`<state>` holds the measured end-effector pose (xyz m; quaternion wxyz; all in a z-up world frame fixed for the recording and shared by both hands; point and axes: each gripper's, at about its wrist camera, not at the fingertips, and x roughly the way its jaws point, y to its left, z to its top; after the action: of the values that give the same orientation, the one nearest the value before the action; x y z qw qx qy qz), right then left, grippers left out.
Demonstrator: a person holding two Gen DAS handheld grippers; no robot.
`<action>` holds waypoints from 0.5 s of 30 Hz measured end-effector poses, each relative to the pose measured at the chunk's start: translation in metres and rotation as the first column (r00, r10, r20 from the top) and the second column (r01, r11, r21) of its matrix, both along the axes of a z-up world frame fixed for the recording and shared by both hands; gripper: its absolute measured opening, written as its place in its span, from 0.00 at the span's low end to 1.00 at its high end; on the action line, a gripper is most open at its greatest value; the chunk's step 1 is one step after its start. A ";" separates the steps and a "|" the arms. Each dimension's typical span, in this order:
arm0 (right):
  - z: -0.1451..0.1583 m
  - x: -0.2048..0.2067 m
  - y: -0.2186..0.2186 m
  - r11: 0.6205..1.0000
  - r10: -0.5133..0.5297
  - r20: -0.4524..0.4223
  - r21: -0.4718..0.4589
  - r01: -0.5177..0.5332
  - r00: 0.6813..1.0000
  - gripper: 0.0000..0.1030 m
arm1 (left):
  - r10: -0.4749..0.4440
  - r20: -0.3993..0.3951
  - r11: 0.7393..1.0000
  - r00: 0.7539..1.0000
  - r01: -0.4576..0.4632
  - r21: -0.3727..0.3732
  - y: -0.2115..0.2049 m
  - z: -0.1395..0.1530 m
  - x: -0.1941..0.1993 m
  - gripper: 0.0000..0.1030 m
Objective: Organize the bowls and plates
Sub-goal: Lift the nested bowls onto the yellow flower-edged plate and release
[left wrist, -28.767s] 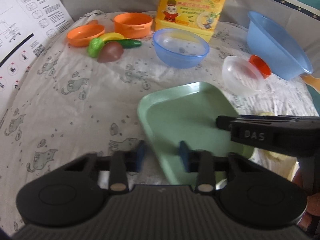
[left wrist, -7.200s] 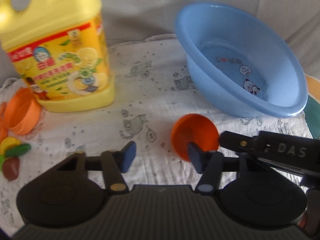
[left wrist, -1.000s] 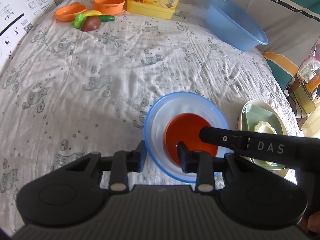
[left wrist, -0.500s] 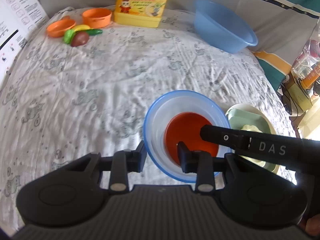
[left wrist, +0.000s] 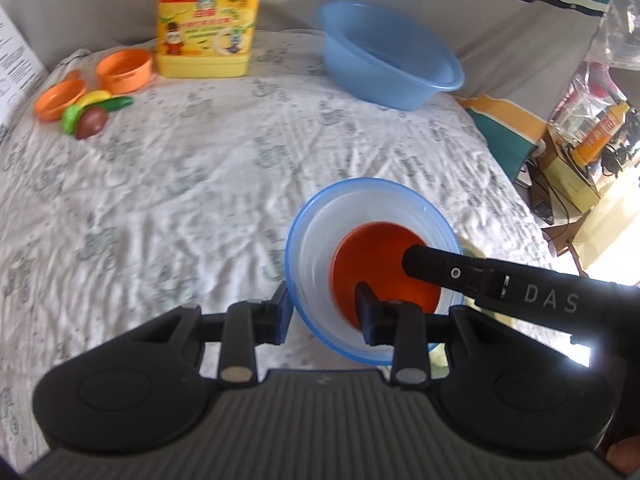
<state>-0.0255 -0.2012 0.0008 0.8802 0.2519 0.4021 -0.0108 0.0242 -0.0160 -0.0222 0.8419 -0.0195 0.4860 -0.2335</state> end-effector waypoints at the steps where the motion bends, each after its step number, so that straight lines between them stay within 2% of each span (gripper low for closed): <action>1: 0.000 -0.002 -0.006 1.000 -0.010 0.001 0.002 0.010 1.000 0.21 | -0.007 -0.002 1.000 1.000 0.007 -0.002 -0.006 0.001 0.000 0.32; 7: 0.002 -0.016 -0.043 0.998 -0.068 0.001 0.003 0.068 0.998 0.21 | -0.049 -0.015 0.999 0.999 0.049 -0.015 -0.043 0.002 0.001 0.32; 15: -0.007 -0.030 -0.081 0.993 -0.121 -0.026 0.010 0.121 0.992 0.21 | -0.080 -0.069 0.997 0.994 0.079 -0.020 -0.079 -0.010 0.000 0.32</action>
<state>-0.0558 -0.2824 -0.0066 0.8712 0.2808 0.3974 -0.0652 0.0243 -0.0954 -0.0326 0.8143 -0.0156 0.5135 -0.2702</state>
